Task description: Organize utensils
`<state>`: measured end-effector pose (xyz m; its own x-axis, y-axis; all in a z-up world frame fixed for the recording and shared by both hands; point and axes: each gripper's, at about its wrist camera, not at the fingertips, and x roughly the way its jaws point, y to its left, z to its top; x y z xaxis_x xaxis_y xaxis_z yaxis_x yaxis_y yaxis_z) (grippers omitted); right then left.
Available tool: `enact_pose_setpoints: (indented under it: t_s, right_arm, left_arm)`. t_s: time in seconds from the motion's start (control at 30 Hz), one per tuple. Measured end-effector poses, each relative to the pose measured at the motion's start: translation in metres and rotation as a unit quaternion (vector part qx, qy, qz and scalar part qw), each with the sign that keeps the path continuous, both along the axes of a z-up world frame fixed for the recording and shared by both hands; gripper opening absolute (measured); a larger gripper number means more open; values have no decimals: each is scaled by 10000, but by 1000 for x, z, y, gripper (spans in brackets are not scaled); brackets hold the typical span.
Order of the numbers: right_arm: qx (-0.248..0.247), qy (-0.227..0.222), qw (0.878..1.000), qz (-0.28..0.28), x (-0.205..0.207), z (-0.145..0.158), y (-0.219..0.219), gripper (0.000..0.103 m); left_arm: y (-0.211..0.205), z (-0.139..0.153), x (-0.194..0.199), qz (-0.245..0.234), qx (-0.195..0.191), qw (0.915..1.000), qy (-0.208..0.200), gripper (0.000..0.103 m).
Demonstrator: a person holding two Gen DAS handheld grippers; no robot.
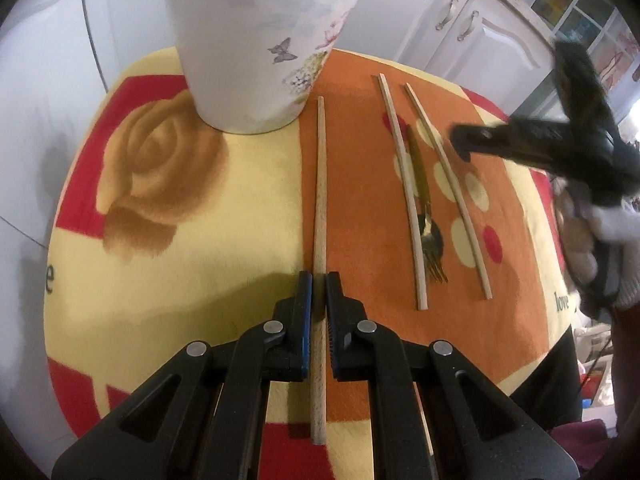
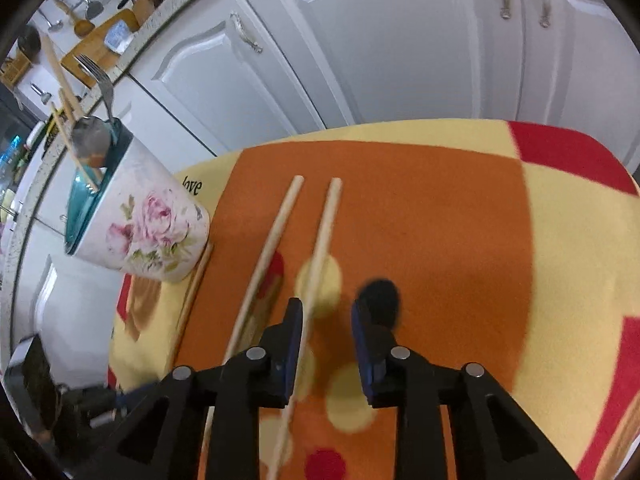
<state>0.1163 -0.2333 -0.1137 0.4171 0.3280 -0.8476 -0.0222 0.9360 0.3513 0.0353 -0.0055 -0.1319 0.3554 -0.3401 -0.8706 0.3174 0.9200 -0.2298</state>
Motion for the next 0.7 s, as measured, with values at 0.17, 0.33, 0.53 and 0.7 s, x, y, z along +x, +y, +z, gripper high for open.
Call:
enact_pose_setpoints:
  t_s: [0.17, 0.33, 0.53, 0.7]
  right_arm:
    - [-646, -76, 9975, 291, 4, -3, 22, 7]
    - [-326, 58, 9988, 358, -25, -1, 3, 5]
    - [-128, 376, 9980, 492, -74, -9, -13, 5]
    - [-446, 371, 9951, 796, -91, -7, 1, 8]
  left_arm:
    - [-2, -1, -4, -60, 57, 10000, -1, 5]
    - [2, 1, -10, -179, 71, 9998, 16, 5]
    - [9, -1, -27, -361, 122, 9992, 116, 5]
    - [13, -2, -37, -476, 144, 9984, 262, 5]
